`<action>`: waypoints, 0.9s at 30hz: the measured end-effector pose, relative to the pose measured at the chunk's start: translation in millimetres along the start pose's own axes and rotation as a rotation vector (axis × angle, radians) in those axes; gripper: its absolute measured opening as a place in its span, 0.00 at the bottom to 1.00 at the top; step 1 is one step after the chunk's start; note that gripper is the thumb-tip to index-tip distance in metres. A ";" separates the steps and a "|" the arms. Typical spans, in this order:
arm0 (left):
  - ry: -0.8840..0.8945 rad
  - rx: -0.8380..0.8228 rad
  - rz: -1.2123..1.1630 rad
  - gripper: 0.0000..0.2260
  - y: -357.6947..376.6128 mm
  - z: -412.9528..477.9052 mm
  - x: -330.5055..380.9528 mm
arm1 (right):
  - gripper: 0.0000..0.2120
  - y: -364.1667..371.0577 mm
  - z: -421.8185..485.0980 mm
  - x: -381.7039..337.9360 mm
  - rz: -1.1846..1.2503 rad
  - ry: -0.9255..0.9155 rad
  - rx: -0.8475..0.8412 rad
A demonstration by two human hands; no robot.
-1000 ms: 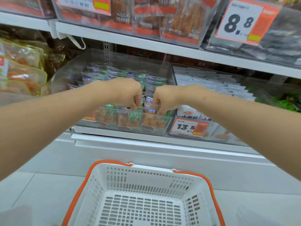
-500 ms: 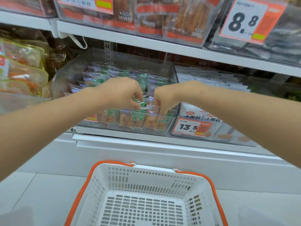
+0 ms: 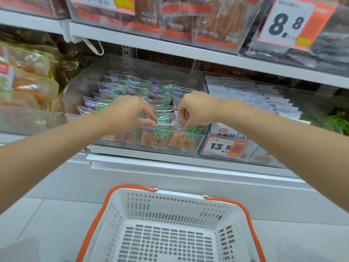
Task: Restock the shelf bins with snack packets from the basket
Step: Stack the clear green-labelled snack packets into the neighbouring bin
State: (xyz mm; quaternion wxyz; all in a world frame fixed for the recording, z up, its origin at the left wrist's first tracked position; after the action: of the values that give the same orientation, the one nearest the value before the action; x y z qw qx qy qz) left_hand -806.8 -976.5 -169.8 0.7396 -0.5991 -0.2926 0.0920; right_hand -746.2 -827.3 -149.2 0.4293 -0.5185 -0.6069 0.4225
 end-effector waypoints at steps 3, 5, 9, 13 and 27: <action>-0.012 0.010 0.018 0.09 0.8 1.0 -0.6 | 0.06 8.2 0.1 -3.2 0.015 -0.029 -0.026; -0.021 0.021 0.039 0.09 1.0 2.3 -0.1 | 0.06 15.1 3.5 -4.7 0.041 -0.036 -0.093; -0.029 0.077 0.031 0.09 0.6 5.7 0.3 | 0.04 17.2 13.7 -2.5 0.094 -0.006 -0.196; -0.038 0.070 0.034 0.07 -1.6 11.5 -1.4 | 0.03 19.9 18.2 -4.6 0.080 -0.004 -0.206; -0.070 0.036 0.273 0.23 15.4 -19.7 18.0 | 0.34 29.8 -25.4 -25.9 0.218 0.150 -0.087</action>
State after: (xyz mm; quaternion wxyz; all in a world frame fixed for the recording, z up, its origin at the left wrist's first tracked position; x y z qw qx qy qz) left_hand -778.2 -980.0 -180.7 0.7201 -0.6164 -0.2323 0.2180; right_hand -711.4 -848.2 -172.9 0.4021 -0.6294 -0.5311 0.4001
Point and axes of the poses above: each hand's wrist, its own z-axis towards the middle knuckle, its own y-axis out of the palm, x = y × z, the point moved 6 cm from there along z, towards the middle knuckle, and after that the axes turned 6 degrees about -x, right-handed, at the moved point
